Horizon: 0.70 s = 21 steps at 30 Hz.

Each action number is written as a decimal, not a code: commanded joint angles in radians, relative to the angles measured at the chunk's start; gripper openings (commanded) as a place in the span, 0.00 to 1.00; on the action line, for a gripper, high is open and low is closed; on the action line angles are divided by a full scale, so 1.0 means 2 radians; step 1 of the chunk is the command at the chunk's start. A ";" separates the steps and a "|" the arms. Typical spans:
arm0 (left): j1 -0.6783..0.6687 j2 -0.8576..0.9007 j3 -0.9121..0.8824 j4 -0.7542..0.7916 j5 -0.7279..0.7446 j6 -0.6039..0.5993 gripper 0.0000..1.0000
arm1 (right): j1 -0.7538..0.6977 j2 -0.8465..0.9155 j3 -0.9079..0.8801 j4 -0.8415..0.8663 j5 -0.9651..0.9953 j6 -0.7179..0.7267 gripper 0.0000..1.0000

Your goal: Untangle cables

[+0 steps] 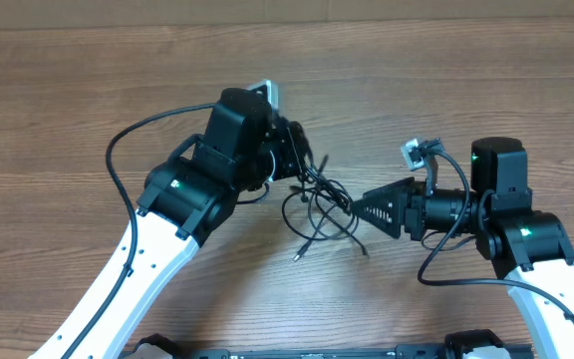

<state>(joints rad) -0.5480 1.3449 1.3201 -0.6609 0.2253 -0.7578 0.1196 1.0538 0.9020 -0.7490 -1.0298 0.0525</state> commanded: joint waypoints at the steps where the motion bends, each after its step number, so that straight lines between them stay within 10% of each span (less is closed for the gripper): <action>1: -0.001 -0.005 0.012 0.000 0.121 0.147 0.04 | 0.002 -0.005 0.001 0.006 0.004 -0.004 0.67; 21: -0.024 -0.005 0.012 -0.001 0.302 0.205 0.04 | 0.002 -0.005 0.001 0.004 0.004 -0.004 0.71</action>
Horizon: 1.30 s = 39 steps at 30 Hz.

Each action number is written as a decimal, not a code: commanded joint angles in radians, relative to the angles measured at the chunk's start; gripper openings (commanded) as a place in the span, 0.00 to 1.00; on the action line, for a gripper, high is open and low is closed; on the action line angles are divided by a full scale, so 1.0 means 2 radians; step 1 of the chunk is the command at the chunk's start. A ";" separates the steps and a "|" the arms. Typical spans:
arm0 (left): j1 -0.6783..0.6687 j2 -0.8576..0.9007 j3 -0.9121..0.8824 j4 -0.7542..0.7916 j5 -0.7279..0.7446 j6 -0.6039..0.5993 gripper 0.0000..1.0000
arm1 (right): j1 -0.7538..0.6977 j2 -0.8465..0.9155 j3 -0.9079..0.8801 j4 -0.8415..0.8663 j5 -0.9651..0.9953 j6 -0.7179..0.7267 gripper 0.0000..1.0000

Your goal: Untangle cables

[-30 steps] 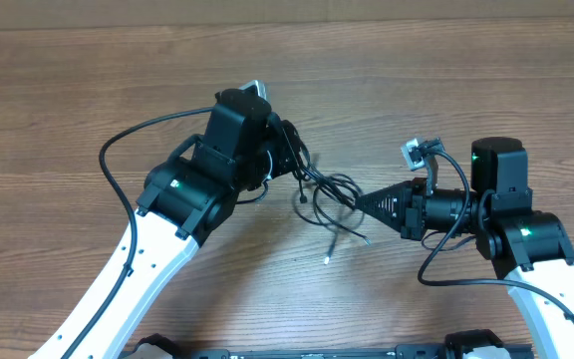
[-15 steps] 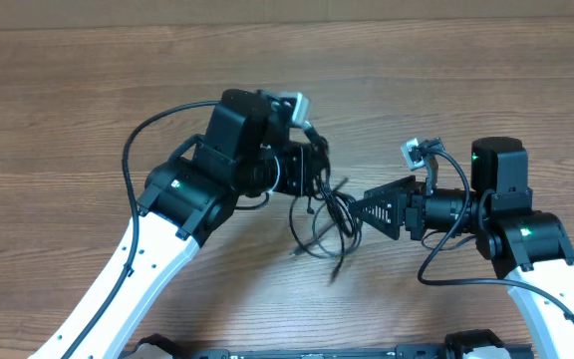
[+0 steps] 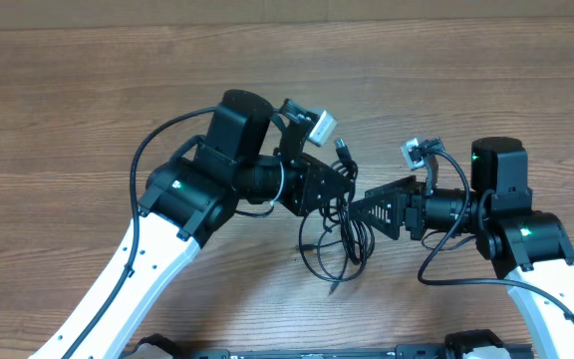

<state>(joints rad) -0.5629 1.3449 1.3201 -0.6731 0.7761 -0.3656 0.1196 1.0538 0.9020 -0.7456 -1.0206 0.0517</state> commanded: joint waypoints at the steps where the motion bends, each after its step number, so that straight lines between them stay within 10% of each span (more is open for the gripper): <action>1: -0.021 -0.005 0.012 0.009 0.026 0.009 0.04 | 0.002 -0.005 0.001 0.005 -0.001 -0.004 0.71; 5: -0.033 -0.005 0.012 0.028 0.023 0.009 0.04 | 0.002 -0.005 0.001 0.005 -0.001 -0.004 0.58; 9: -0.033 -0.005 0.012 0.025 -0.063 -0.058 0.05 | 0.002 -0.005 0.001 -0.003 -0.001 -0.004 0.04; 25: -0.032 -0.005 0.012 0.024 -0.304 -0.294 0.04 | 0.002 -0.005 0.001 -0.012 -0.001 -0.018 0.04; 37: -0.032 -0.004 0.012 -0.008 -0.339 -0.315 0.04 | 0.002 -0.005 0.001 -0.007 0.000 -0.017 0.04; 39: -0.032 -0.004 0.012 -0.007 -0.335 -0.308 0.04 | 0.002 -0.005 0.001 -0.002 0.009 -0.015 0.16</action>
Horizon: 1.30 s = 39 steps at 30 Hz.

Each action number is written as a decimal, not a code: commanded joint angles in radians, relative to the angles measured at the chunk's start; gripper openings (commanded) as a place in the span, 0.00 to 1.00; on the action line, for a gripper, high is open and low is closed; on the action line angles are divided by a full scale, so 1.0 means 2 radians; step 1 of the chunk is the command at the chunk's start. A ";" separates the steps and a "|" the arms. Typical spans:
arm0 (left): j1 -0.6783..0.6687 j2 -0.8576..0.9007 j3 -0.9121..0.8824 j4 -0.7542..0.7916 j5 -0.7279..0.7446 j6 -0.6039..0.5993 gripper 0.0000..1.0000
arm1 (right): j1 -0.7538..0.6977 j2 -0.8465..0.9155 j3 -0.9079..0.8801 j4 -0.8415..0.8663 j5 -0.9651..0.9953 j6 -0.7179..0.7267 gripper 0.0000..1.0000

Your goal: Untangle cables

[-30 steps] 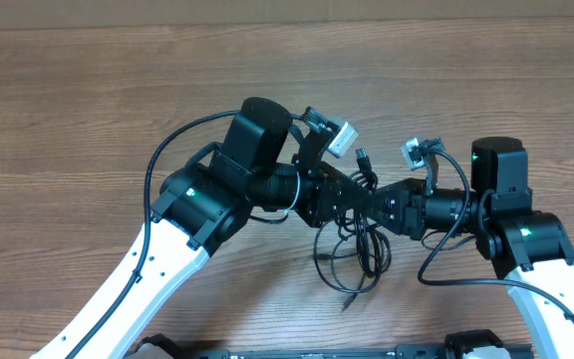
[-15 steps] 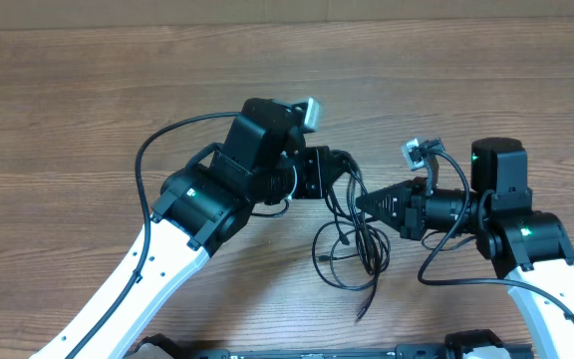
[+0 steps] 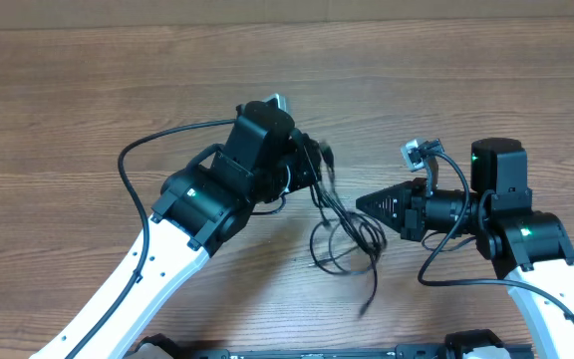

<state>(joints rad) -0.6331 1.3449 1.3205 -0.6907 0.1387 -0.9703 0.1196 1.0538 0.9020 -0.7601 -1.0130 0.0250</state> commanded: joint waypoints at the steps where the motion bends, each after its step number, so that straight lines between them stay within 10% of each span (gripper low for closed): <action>1: 0.003 -0.004 0.012 0.002 -0.013 0.003 0.04 | 0.002 -0.005 0.001 0.004 0.010 0.001 0.24; 7: 0.003 -0.004 0.012 0.003 0.034 0.077 0.04 | 0.002 -0.005 0.001 -0.006 0.028 0.004 0.67; 24: 0.003 -0.004 0.012 0.104 0.352 0.322 0.04 | 0.002 -0.005 0.001 -0.004 0.039 0.004 0.79; 28: 0.003 -0.004 0.012 0.112 0.373 0.328 0.04 | 0.002 -0.005 0.001 -0.006 0.047 0.004 0.98; 39: 0.010 -0.004 0.012 0.150 0.423 0.336 0.04 | 0.002 -0.005 0.001 -0.052 0.329 0.160 1.00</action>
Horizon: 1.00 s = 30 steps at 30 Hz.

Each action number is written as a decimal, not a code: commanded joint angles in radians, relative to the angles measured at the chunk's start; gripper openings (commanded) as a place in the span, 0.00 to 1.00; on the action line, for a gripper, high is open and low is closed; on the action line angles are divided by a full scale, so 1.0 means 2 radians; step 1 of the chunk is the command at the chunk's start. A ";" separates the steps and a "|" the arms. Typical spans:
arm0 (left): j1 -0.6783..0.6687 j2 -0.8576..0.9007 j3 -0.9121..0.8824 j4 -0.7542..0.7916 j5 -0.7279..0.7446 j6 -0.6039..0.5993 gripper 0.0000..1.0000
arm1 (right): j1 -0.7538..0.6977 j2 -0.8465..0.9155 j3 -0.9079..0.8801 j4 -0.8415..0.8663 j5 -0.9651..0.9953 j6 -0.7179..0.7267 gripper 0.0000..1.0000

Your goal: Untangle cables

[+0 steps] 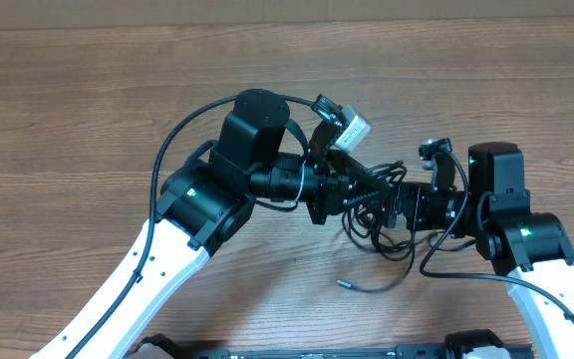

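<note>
A tangle of thin black cables [372, 227] hangs and lies between the two arms at mid-table. My left gripper [359, 187] points right, its wrist rolled so the white camera block sits on top, and it is shut on strands at the top of the tangle. My right gripper [391, 204] points left and meets the tangle from the other side, nearly touching the left one. Its fingers are lost among the cables, so their state does not show. One loose cable end [344, 284] lies on the wood below the bundle.
The wooden table [78, 110] stretches around both arms. The left arm's own black supply cable [182, 125] arcs over its elbow. The right arm's supply cable [436, 261] loops beside its wrist. The table's far edge runs along the top of the view.
My left gripper has moved right and rolled its wrist, carrying the tangle up against the right gripper. The right wrist has also rolled. One cable end now trails on the table below.
At first my left gripper held the tangle low at mid-table, the right gripper facing it. Then the left one had it lifted to the right, close to the right gripper. Later it hung from the left gripper further back. Now both grippers meet at the bundle.
</note>
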<state>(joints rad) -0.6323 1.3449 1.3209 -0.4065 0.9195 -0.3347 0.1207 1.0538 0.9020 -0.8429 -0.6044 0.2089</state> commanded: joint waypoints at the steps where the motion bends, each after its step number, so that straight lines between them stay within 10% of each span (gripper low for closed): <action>1: 0.013 -0.004 0.011 0.007 0.033 0.018 0.04 | 0.001 -0.005 0.001 -0.015 0.139 0.073 1.00; 14: 0.060 -0.004 0.011 -0.018 0.021 0.016 0.04 | 0.001 -0.005 0.001 -0.035 0.201 0.085 1.00; 25: 0.061 -0.003 0.011 -0.159 -0.228 0.016 0.04 | 0.001 -0.005 0.001 -0.031 0.197 0.094 1.00; 30: 0.061 0.004 0.011 -0.196 -0.292 0.016 0.22 | 0.001 -0.005 0.001 -0.034 0.197 0.094 1.00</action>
<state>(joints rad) -0.5159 1.3449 1.3228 -0.7643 0.5011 -0.3141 0.1211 1.0538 0.9020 -0.9108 -0.2180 0.3885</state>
